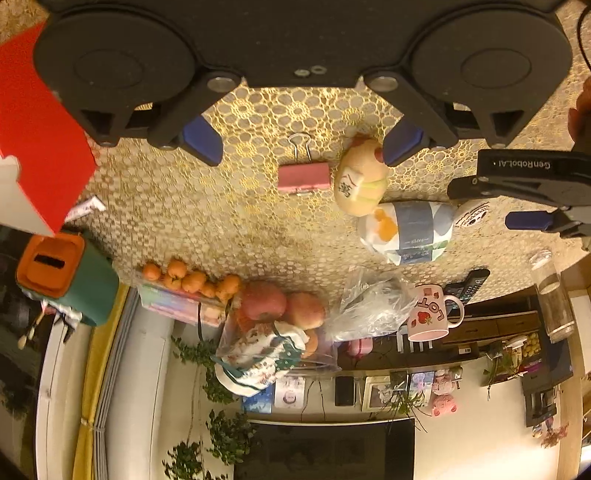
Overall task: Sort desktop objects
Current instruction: 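Grasp the white face-print plush with the left tool while the right tool grasps the sausage plush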
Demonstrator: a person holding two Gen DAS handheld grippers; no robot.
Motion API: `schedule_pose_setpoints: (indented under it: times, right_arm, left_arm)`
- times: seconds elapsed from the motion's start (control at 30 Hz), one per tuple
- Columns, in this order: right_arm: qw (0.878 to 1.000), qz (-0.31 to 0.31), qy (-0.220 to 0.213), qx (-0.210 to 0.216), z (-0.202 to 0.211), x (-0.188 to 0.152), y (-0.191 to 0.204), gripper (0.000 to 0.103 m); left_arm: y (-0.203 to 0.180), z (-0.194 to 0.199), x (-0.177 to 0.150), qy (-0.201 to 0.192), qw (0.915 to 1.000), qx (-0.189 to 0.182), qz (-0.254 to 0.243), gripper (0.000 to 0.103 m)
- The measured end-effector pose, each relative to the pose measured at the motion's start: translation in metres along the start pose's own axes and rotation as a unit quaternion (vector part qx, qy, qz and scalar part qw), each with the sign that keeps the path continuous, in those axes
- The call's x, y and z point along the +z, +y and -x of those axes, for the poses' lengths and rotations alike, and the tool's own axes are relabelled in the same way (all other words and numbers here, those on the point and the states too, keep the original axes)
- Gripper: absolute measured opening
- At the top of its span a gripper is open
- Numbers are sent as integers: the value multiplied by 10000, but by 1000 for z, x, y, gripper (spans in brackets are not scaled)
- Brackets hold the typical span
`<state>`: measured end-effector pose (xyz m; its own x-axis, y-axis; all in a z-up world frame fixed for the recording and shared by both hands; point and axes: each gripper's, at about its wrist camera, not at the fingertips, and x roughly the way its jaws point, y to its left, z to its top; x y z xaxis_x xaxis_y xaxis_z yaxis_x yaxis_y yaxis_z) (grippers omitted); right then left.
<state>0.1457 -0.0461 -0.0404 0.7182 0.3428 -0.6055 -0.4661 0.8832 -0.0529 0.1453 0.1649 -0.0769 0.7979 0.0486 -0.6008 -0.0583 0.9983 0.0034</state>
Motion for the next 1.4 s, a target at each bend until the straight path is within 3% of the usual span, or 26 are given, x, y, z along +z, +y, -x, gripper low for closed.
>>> schedule_pose_setpoints:
  times: [0.53, 0.77, 0.93, 1.03, 1.2, 1.27, 1.4]
  right_arm:
    - [9994, -196, 275, 31, -52, -5, 30, 88]
    - [9987, -307, 411, -34, -69, -5, 30, 76]
    - [9986, -290, 436, -17, -74, -4, 34, 71]
    - [9983, -306, 488, 10, -77, -4, 35, 65]
    - [9980, -312, 557, 40, -79, -4, 37, 51]
    - [9979, -314, 561, 36, -78, -4, 38, 50]
    - [9977, -342, 580, 68, -78, -3, 38, 40]
  left_arm:
    - [24, -40, -5, 41, 10000, 23, -40, 91]
    - [24, -46, -7, -1, 10000, 14, -84, 91]
    - [23, -48, -8, -27, 9999, 31, -146, 82]
    - [22, -49, -10, 23, 9998, 40, -172, 71]
    - [24, -48, -12, 4, 9998, 167, -120, 69]
    - [24, -48, -13, 30, 9998, 156, -110, 57]
    - [22, -46, -13, 31, 9996, 253, -137, 44]
